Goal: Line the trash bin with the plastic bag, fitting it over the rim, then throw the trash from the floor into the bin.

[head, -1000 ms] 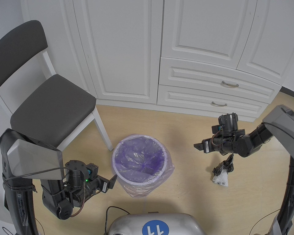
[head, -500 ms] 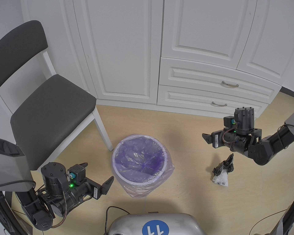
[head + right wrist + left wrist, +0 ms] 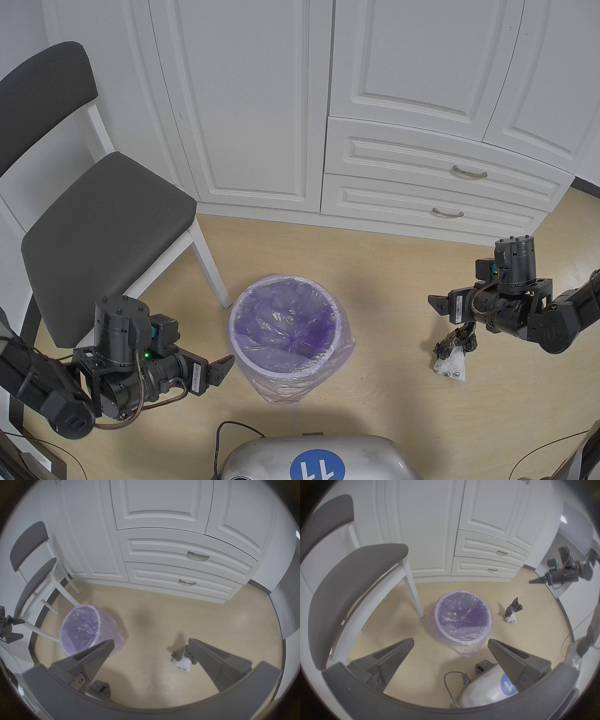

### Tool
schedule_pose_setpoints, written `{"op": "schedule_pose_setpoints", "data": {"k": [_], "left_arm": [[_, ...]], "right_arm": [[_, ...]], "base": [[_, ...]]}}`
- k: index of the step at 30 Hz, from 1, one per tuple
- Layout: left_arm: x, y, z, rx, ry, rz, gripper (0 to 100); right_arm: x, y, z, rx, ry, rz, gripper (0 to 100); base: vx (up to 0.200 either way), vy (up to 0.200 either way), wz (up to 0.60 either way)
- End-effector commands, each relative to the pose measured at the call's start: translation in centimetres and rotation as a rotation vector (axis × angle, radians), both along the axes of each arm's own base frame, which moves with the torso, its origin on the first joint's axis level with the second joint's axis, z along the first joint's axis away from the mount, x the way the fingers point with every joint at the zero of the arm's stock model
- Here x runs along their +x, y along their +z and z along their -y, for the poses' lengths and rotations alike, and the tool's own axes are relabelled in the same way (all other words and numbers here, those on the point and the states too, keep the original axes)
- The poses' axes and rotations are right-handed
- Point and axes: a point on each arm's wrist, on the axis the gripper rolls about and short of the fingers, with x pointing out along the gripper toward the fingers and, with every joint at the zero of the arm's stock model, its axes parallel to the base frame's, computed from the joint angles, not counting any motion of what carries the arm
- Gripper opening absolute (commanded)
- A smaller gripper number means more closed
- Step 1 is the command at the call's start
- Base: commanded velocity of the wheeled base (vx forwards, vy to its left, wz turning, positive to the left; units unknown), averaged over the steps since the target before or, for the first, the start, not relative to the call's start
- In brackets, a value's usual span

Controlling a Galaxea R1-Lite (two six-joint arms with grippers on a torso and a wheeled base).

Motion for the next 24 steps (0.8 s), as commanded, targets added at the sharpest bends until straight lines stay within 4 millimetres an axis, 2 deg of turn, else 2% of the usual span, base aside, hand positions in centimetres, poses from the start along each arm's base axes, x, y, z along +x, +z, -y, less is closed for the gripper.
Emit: {"op": "schedule_pose_setpoints", "data": {"k": [1,5,8,11,16,19,21,24], "left_arm": [[-1.5,11.2,-0.9,-0.29,0.089,-0.017,100],[-2.4,12.6,-2.0,-0.343,0.096,-0.033,100],[-2.9,12.4,-2.6,-0.336,0.109,-0.023,100],[-3.5,12.4,-3.0,-0.331,0.109,-0.012,100],[-4.4,11.8,-3.9,-0.271,0.099,0.006,100],[-4.2,11.2,-3.8,-0.237,0.089,-0.01,100],[-3.7,10.4,-3.4,-0.217,0.085,-0.042,100],[-2.6,9.0,-2.2,-0.186,0.066,-0.1,100]], "right_arm": [[-3.8,6.2,-0.7,0.144,0.02,0.012,100],[-5.8,8.2,-0.5,0.201,0.018,-0.058,100],[-6.4,8.7,-0.1,0.174,0.0,-0.045,100],[-7.9,10.1,0.6,0.139,-0.014,0.015,100],[-12.8,12.8,2.7,0.06,-0.025,0.071,100],[-15.2,13.4,3.3,0.014,0.012,0.076,100],[-15.4,13.2,3.3,-0.013,0.02,0.073,100],[-14.7,12.4,3.0,-0.037,0.022,0.036,100]], "base": [[0.0,0.0,0.0],[0.0,0.0,0.0],[0.0,0.0,0.0],[0.0,0.0,0.0],[0.0,0.0,0.0],[0.0,0.0,0.0],[0.0,0.0,0.0],[0.0,0.0,0.0]]}}
